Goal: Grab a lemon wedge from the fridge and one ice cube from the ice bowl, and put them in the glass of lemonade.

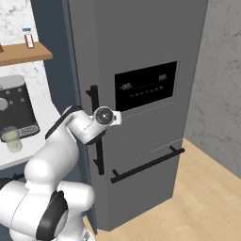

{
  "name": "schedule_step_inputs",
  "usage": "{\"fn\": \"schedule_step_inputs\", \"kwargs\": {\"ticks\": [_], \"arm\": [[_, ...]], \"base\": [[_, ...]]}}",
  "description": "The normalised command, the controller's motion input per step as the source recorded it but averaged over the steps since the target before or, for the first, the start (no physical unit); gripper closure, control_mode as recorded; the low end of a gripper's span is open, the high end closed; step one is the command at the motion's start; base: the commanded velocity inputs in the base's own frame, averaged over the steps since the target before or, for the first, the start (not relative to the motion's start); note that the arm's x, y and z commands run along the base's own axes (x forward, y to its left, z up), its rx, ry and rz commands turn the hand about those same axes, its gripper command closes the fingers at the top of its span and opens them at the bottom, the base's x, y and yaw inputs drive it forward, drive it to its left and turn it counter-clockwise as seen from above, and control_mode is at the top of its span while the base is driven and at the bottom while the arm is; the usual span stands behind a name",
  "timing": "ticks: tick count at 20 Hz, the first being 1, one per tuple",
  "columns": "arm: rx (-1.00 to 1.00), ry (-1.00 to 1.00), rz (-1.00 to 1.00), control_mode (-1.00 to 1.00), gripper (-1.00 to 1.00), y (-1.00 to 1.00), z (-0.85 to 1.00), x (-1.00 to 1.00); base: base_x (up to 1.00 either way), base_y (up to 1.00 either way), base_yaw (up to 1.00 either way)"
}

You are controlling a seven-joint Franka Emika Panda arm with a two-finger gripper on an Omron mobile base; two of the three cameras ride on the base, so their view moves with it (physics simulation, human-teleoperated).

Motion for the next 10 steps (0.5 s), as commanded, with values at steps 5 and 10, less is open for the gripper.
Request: {"fn": "schedule_step_inputs", "kwargs": {"ticks": [5,10], "arm": [[0.00,0.00,-0.08,-1.00,1.00,-0.80,0.08,0.00],[0.03,-0.02,-0.09,-1.00,1.00,-0.87,0.06,-0.01]], "base": [[0.00,0.00,0.00],[0.00,0.00,0.00]]}}
